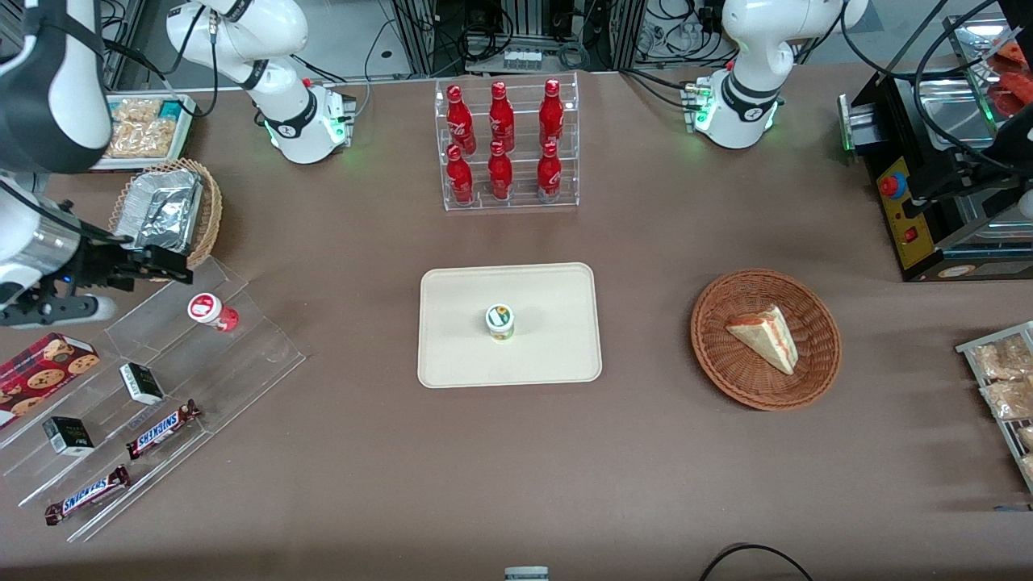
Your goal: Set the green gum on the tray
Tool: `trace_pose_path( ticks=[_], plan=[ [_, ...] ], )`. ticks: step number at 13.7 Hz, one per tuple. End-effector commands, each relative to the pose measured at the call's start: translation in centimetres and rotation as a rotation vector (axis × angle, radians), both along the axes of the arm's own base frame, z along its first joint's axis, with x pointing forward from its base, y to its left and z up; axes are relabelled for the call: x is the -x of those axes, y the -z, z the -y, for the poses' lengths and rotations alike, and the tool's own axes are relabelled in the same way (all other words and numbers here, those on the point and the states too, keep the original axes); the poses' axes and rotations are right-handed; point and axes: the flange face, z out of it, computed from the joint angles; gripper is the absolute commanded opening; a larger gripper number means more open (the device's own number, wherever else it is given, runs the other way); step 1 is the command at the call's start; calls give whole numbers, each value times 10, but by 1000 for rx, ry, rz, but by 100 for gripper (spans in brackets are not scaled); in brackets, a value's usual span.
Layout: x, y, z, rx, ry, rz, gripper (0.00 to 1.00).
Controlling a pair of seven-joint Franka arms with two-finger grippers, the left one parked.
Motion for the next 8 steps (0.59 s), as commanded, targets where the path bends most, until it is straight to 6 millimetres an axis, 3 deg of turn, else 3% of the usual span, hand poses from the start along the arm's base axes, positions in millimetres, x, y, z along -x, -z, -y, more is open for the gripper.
trace_pose_path(
  ticks=[1,8],
  plan=[
    [22,-16,14,25,0,-21,100],
    [49,-43,20,34,103,-103,100]
  ],
)
